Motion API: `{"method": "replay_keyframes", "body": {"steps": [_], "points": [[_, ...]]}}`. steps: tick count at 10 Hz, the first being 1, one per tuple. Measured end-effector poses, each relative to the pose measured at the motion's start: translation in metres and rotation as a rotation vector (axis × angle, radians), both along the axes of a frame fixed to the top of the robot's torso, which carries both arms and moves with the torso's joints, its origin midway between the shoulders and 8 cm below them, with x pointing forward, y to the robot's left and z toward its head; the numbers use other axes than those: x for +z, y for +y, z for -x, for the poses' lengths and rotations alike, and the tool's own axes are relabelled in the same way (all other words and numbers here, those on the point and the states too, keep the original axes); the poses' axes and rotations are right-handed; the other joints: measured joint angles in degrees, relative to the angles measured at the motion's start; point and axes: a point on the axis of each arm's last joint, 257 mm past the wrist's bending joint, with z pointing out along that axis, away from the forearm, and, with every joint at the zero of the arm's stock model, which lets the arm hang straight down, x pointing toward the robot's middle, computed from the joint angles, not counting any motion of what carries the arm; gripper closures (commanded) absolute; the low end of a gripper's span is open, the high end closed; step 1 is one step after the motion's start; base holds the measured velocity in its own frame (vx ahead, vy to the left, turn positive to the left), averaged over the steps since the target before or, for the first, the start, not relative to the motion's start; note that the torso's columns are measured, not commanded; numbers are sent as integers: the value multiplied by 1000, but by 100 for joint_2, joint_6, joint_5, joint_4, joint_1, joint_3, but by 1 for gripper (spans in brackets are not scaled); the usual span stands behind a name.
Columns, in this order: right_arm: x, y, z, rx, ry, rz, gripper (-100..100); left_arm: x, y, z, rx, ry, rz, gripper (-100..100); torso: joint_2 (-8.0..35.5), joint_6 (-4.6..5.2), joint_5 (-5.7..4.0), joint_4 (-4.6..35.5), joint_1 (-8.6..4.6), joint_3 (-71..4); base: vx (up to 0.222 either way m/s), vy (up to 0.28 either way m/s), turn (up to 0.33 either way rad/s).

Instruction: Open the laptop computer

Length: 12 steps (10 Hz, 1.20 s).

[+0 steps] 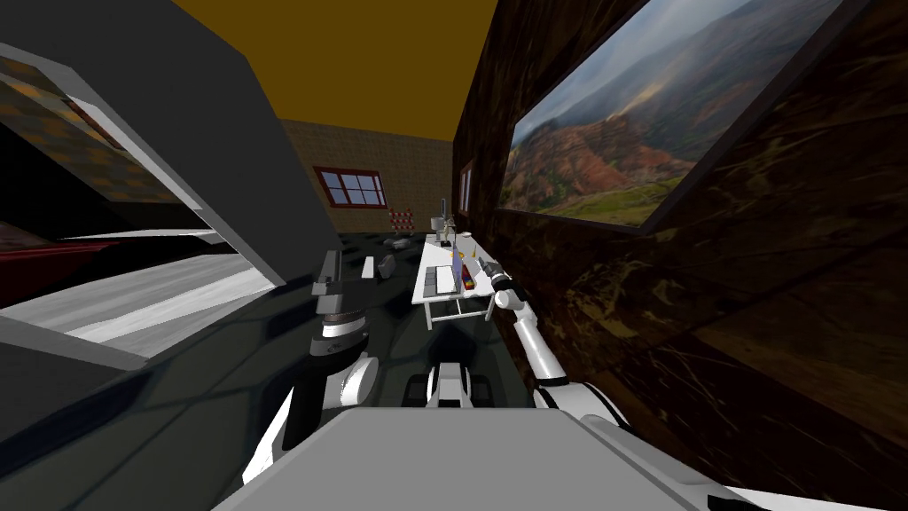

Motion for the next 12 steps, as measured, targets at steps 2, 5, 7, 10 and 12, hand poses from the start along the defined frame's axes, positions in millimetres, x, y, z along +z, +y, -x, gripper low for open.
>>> {"method": "replay_keyframes", "body": {"steps": [2, 5, 7, 10, 12], "points": [[-5, 9, -7, 30, 36, -66, -100, 0, 0, 0, 0, 0, 0, 0, 0, 0, 0, 0, -2, -1, -35, -93, 104], [-11, 30, -23, 85, 106, -187, -100, 0, 0, 0, 0, 0, 0, 0, -1, 1, 2, -1, 7, -1, -38, -77, 61], [-16, 47, -29, 123, 154, -266, -100, 0, 0, 0, 0, 0, 0, 0, -2, 3, 1, 0, 4, -1, -26, -58, 48], [-19, 81, -38, 186, 230, -399, -100, 0, 0, 0, 0, 0, 0, 0, 0, 3, -3, 0, -10, 0, -24, -72, 67], [-25, 100, -41, 215, 266, -455, -100, 0, 0, 0, 0, 0, 0, 0, -2, 0, 2, 0, 6, -1, -22, -47, 45]]}}
